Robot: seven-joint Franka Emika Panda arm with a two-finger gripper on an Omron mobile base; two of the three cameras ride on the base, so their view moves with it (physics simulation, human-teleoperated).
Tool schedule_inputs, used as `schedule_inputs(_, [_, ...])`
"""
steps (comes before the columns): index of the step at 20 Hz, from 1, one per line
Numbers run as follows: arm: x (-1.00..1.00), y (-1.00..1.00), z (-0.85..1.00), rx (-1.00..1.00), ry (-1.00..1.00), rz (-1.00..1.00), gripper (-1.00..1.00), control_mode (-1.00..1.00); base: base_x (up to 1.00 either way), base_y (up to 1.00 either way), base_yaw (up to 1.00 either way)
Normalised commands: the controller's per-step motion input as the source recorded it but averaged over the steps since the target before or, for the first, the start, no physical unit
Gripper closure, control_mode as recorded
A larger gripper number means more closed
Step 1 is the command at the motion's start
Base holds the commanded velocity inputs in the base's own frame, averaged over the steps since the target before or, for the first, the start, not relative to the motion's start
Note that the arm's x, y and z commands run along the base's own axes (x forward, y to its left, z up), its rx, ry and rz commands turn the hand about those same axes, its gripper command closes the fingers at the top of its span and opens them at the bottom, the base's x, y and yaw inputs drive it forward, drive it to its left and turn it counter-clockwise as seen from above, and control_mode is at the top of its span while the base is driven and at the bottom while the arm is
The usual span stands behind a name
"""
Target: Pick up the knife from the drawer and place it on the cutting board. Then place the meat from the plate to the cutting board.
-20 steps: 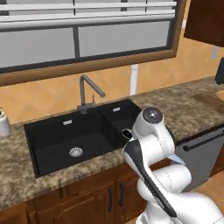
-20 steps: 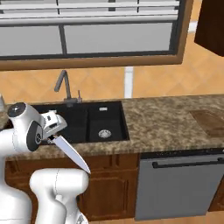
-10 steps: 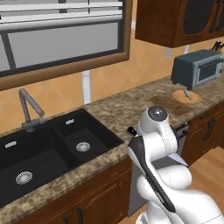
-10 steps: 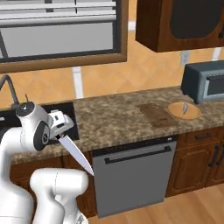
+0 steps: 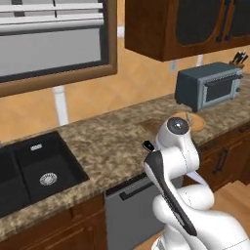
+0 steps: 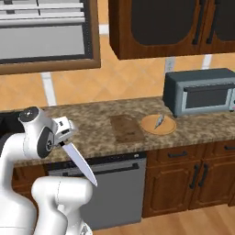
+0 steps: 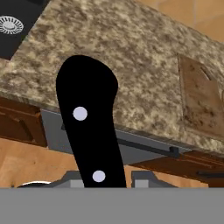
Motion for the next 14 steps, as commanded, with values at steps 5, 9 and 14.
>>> schedule_inputs(5, [0.00, 0.00, 0.00, 0.00, 0.00, 0.00, 1.00, 1.00, 0.36, -1.00, 0.23])
schedule_inputs(9, [0.00, 0.00, 0.00, 0.00, 0.00, 0.00, 1.00, 1.00, 0.36, -1.00, 0.30])
schedule_inputs(14, [0.00, 0.00, 0.00, 0.00, 0.00, 0.00, 1.00, 1.00, 0.20, -0.67, 0.35])
